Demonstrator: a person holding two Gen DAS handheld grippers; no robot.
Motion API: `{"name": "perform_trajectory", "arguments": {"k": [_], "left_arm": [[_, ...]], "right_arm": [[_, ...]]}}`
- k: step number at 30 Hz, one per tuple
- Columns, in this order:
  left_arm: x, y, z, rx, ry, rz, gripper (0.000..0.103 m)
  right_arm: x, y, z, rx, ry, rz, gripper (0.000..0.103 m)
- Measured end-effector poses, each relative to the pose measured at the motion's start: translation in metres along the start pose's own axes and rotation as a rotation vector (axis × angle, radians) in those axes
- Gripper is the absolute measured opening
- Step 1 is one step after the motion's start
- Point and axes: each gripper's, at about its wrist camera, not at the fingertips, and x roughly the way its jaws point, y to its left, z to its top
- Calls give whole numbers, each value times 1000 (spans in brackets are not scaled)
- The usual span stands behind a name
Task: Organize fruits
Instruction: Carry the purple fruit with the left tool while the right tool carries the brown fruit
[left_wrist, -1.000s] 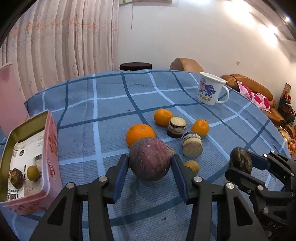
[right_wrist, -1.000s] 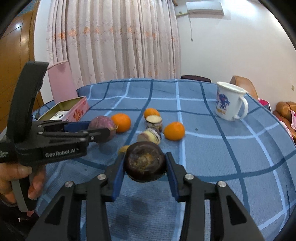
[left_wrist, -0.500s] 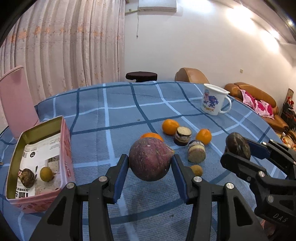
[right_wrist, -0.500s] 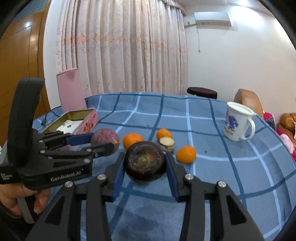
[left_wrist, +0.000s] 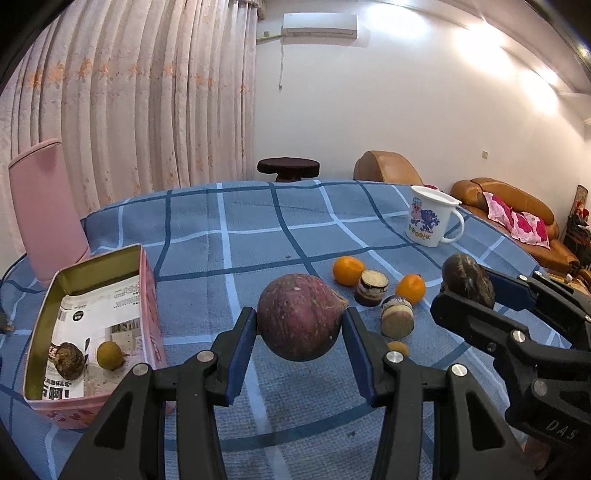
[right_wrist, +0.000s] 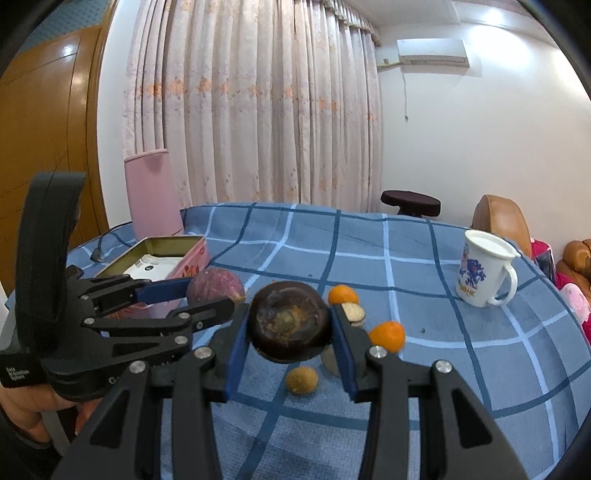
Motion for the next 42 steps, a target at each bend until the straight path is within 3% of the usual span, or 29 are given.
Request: {"name": "perform_trajectory", "arguments": {"k": [27, 29, 30, 31, 32, 42], "left_arm": [[-15, 49, 6, -67, -40, 122, 48], [-15, 55, 5, -76, -35, 131, 46], [-14, 58, 5, -79, -32, 137, 39], [-14, 60, 5, -79, -32, 139, 18], [-15, 64, 6, -80, -29, 136, 11], [-8, 92, -2, -162, 19, 116, 11]], "right_arm": [[26, 34, 42, -82, -26, 70, 45], [30, 40, 47, -93, -27, 81, 45], [31, 41, 49, -96, -27, 84, 45], [34, 44, 51, -98, -26, 92, 45], [36, 46, 54, -99, -26, 99, 45], [56, 57, 55, -101, -6, 106, 45]]}}
